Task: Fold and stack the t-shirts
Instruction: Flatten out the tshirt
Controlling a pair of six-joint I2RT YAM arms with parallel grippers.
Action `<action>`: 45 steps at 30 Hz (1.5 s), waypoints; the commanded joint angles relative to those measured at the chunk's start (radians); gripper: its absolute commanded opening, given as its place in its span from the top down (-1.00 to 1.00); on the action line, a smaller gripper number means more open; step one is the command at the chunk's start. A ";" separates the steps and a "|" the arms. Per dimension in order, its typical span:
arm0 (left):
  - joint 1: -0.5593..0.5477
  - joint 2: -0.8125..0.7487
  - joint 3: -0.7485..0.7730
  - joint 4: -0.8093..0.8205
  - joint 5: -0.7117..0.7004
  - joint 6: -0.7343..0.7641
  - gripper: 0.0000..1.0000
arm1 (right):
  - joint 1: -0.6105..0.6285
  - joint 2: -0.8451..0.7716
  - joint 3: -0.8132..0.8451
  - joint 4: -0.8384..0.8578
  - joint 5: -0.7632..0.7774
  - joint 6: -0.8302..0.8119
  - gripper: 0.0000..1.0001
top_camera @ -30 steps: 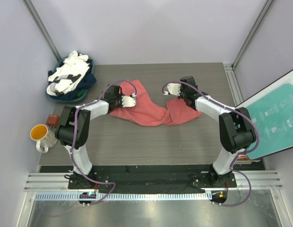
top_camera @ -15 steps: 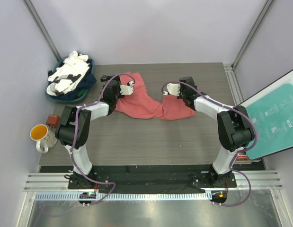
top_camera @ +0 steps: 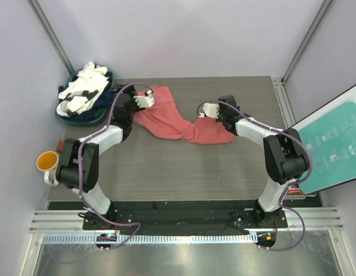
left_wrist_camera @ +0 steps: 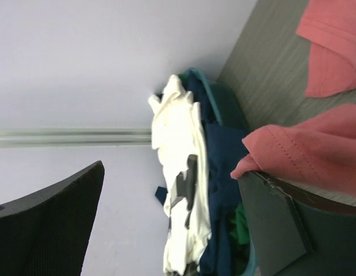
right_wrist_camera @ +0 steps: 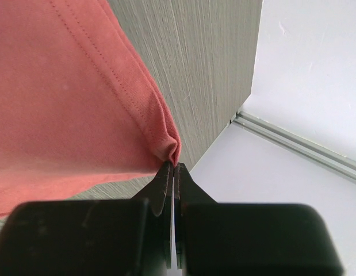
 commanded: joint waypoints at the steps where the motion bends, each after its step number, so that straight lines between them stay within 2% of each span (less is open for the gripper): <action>1: 0.008 -0.207 -0.087 -0.013 0.194 -0.026 -0.92 | -0.001 -0.035 -0.003 0.031 0.026 0.019 0.98; 3: 0.011 -0.276 -0.191 -0.018 0.316 0.014 -0.90 | -0.001 -0.031 -0.002 0.028 0.027 0.021 0.98; 4: 0.019 -0.298 -0.214 -0.071 0.376 0.041 -0.91 | 0.001 -0.028 0.000 0.027 0.027 0.025 0.98; 5: 0.021 -0.317 -0.224 -0.251 0.442 0.125 -0.80 | 0.001 -0.028 0.003 0.027 0.026 0.027 0.98; 6: 0.021 -0.336 -0.242 -0.304 0.473 0.149 -0.73 | 0.002 -0.025 0.004 0.025 0.024 0.028 0.98; 9: 0.021 -0.391 -0.259 -0.418 0.550 0.163 -0.34 | 0.005 -0.025 0.007 0.024 0.027 0.028 0.98; 10: 0.021 -0.406 -0.245 -0.461 0.559 0.151 -0.29 | 0.005 -0.024 0.009 0.022 0.026 0.028 0.98; 11: 0.021 -0.407 -0.195 -0.501 0.568 0.128 -0.28 | 0.005 -0.022 0.012 0.022 0.026 0.027 0.98; 12: 0.021 -0.404 -0.155 -0.647 0.577 0.103 -0.19 | 0.005 -0.019 0.012 0.022 0.026 0.025 0.98; 14: 0.027 -0.375 -0.024 -0.778 0.587 0.072 -0.18 | 0.005 -0.018 0.015 0.022 0.024 0.022 0.98; 16: 0.042 -0.338 0.066 -0.986 0.645 0.065 -0.02 | 0.005 -0.010 0.021 0.022 0.024 0.027 0.98; 17: 0.066 -0.330 0.141 -1.046 0.672 0.071 0.10 | 0.007 -0.007 0.024 0.022 0.027 0.030 0.98; 18: 0.077 -0.324 0.167 -1.077 0.717 0.075 0.34 | 0.007 -0.005 0.026 0.022 0.030 0.034 0.98; 20: 0.094 -0.321 0.201 -1.087 0.729 0.065 0.55 | 0.007 -0.005 0.027 0.021 0.032 0.041 0.98; 21: 0.105 -0.322 0.207 -1.096 0.734 0.077 0.71 | 0.007 -0.007 0.026 0.019 0.030 0.041 0.98; 23: 0.116 -0.318 0.232 -1.231 0.752 0.194 0.81 | 0.007 -0.013 0.015 0.019 0.032 0.042 0.98; 25: 0.119 -0.312 0.238 -1.361 0.757 0.361 0.80 | 0.007 -0.018 0.004 0.021 0.032 0.042 0.98; 26: 0.120 -0.312 0.221 -1.442 0.755 0.396 0.74 | 0.007 -0.019 0.003 0.021 0.033 0.042 0.98; 27: 0.120 -0.315 0.200 -1.453 0.754 0.426 0.43 | 0.007 -0.019 0.000 0.022 0.030 0.044 0.98; 29: 0.119 -0.325 0.094 -1.399 0.736 0.492 0.21 | 0.007 -0.016 0.003 0.022 0.032 0.050 0.98; 31: 0.120 -0.342 -0.014 -1.318 0.726 0.514 0.19 | 0.007 -0.009 0.009 0.024 0.033 0.057 0.98; 34: 0.120 -0.316 -0.082 -1.208 0.714 0.517 0.18 | 0.007 -0.008 0.015 0.022 0.035 0.061 0.98; 42: 0.119 -0.148 -0.061 -0.943 0.656 0.379 0.21 | 0.009 -0.010 0.013 0.015 0.035 0.065 0.98; 45: 0.119 -0.088 -0.046 -0.900 0.628 0.365 0.22 | 0.010 -0.002 0.018 0.013 0.035 0.065 0.98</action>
